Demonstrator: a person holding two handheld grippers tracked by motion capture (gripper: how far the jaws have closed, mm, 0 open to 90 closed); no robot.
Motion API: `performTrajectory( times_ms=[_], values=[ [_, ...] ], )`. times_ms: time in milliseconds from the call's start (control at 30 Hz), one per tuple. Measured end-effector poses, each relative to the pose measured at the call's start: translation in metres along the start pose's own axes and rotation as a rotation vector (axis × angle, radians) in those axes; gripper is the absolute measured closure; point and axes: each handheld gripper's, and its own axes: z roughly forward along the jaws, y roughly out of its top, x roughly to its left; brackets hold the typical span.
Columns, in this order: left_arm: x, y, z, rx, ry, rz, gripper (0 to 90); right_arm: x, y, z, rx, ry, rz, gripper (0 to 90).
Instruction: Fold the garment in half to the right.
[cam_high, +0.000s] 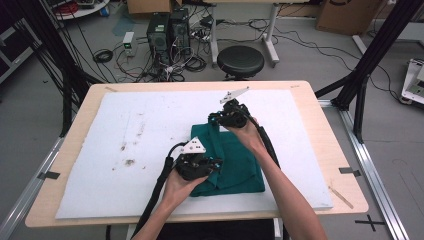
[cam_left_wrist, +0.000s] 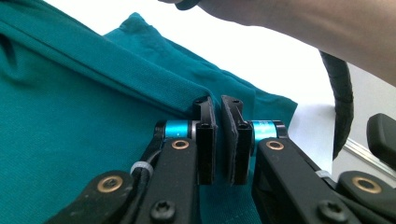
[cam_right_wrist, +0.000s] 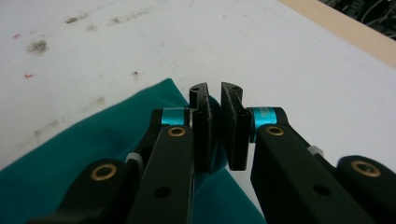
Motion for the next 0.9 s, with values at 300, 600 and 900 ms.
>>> performTrajectory(
  times_ms=[300, 600, 900],
  values=[
    [-0.008, 0.009, 0.024, 0.016, -0.022, 0.019, 84.3, -0.016, -0.023, -0.017, 0.001, -0.035, 0.046, 84.2],
    [-0.018, 0.016, 0.052, 0.061, -0.012, 0.047, 84.2, -0.029, -0.040, -0.030, 0.003, -0.054, 0.083, 84.2],
    [-0.021, 0.020, 0.067, 0.074, -0.032, 0.034, 84.2, -0.036, -0.053, -0.035, 0.014, -0.084, 0.108, 84.1]
  ],
)
